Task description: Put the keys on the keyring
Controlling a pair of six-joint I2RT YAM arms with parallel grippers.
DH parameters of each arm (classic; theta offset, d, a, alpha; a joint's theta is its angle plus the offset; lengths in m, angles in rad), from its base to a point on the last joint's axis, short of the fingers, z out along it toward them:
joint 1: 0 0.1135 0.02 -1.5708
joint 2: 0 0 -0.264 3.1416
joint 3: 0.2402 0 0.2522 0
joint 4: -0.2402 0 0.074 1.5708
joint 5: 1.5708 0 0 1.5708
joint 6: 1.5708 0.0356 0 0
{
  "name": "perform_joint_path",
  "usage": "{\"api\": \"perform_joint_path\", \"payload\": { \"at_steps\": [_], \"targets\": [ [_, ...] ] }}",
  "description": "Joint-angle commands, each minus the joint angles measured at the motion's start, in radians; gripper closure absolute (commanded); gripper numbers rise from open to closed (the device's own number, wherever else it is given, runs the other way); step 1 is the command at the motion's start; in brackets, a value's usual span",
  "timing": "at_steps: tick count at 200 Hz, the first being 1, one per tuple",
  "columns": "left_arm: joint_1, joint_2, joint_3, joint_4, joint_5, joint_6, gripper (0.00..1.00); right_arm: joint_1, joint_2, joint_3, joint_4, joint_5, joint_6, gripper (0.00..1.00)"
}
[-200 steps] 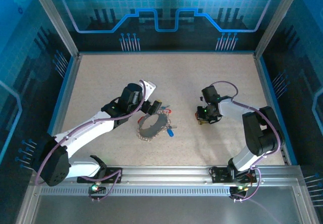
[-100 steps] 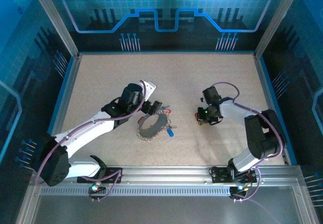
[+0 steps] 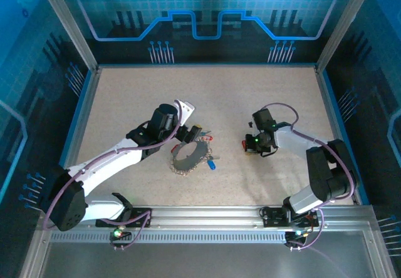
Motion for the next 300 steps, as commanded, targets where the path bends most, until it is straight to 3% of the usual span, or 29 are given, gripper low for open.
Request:
{"api": "perform_joint_path", "payload": {
  "at_steps": [1, 41, 51, 79, 97, 120, 144, 157, 195, 214, 242, 300],
  "targets": [
    [-0.009, -0.018, -0.007, 0.011, 0.012, 0.022, 0.01, 0.019, -0.066, -0.026, 0.006, -0.019, -0.017, 0.99],
    [-0.009, -0.044, -0.01, 0.024, 0.056, 0.016, 0.01, 0.094, -0.215, -0.05, 0.066, -0.03, -0.114, 1.0],
    [-0.008, -0.057, -0.019, 0.032, 0.153, 0.047, 0.07, 0.12, -0.259, -0.063, 0.104, -0.047, -0.145, 1.0],
    [-0.008, -0.103, -0.048, 0.057, 0.569, 0.176, 0.18, 0.191, -0.372, -0.083, 0.169, 0.014, -0.21, 1.0],
    [-0.009, -0.121, -0.1, 0.153, 0.657, 0.187, 0.25, 0.219, -0.432, -0.111, 0.244, -0.031, -0.245, 1.0],
    [-0.009, -0.139, -0.108, 0.152, 0.664, 0.223, 0.28, 0.239, -0.456, -0.079, 0.245, -0.065, -0.266, 1.0],
    [-0.008, -0.144, -0.099, 0.121, 0.679, 0.249, 0.32, 0.245, -0.449, -0.05, 0.253, -0.193, -0.301, 1.0],
    [-0.008, -0.145, -0.096, 0.114, 0.699, 0.253, 0.32, 0.256, -0.43, -0.036, 0.263, -0.302, -0.395, 1.0],
    [-0.006, -0.152, -0.101, 0.109, 0.743, 0.273, 0.39, 0.313, -0.436, -0.019, 0.311, -0.446, -0.588, 1.0],
    [-0.009, -0.159, -0.091, 0.072, 0.744, 0.308, 0.5, 0.327, -0.462, -0.042, 0.36, -0.464, -0.666, 1.0],
    [-0.008, -0.17, -0.096, 0.069, 0.749, 0.323, 0.53, 0.345, -0.493, -0.076, 0.385, -0.514, -0.78, 1.0],
    [-0.01, -0.139, -0.083, 0.049, 0.82, 0.349, 0.59, 0.366, -0.469, -0.06, 0.394, -0.513, -0.802, 1.0]
  ]
}}
